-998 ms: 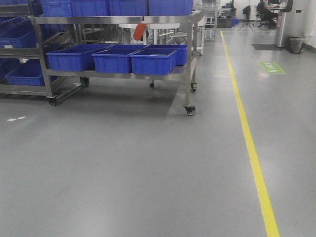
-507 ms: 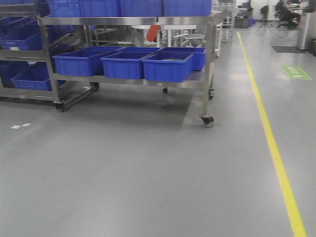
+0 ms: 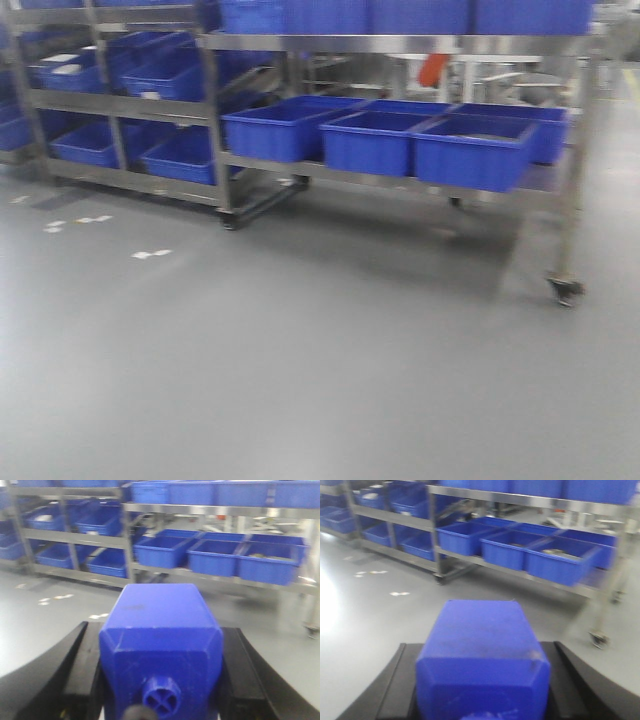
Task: Pick and sort blue part to right shelf
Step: 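Drive the base up to the shelf of blue bins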
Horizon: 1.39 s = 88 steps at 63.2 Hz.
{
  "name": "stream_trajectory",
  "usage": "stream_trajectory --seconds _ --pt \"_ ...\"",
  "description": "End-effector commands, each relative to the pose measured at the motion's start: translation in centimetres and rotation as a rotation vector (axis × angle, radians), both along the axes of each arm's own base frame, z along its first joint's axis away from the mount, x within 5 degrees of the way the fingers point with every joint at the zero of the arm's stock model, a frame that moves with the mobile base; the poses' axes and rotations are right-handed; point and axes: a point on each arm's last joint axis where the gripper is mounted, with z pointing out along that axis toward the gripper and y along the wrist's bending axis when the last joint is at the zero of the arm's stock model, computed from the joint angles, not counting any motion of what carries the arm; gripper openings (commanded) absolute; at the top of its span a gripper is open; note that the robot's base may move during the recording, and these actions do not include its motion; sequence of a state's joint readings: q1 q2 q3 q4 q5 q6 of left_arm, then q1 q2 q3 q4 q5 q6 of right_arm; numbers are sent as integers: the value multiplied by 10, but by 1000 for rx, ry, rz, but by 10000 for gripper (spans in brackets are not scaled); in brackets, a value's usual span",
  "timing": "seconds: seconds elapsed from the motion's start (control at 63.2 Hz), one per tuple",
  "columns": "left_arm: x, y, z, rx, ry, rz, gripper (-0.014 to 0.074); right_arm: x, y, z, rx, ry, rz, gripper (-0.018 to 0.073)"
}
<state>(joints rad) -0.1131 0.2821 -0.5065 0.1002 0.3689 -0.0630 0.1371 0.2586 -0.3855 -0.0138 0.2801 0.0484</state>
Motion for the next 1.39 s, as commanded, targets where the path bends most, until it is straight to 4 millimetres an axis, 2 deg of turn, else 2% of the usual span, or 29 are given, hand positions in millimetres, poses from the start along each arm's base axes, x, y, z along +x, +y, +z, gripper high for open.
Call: stream_trajectory --seconds 0.0,1.378 --pt "0 -1 17 -11 -107 -14 314 -1 -1 18 8 -116 -7 465" --pt "0 -1 17 -11 -107 -14 314 -1 -1 18 8 -116 -7 465"
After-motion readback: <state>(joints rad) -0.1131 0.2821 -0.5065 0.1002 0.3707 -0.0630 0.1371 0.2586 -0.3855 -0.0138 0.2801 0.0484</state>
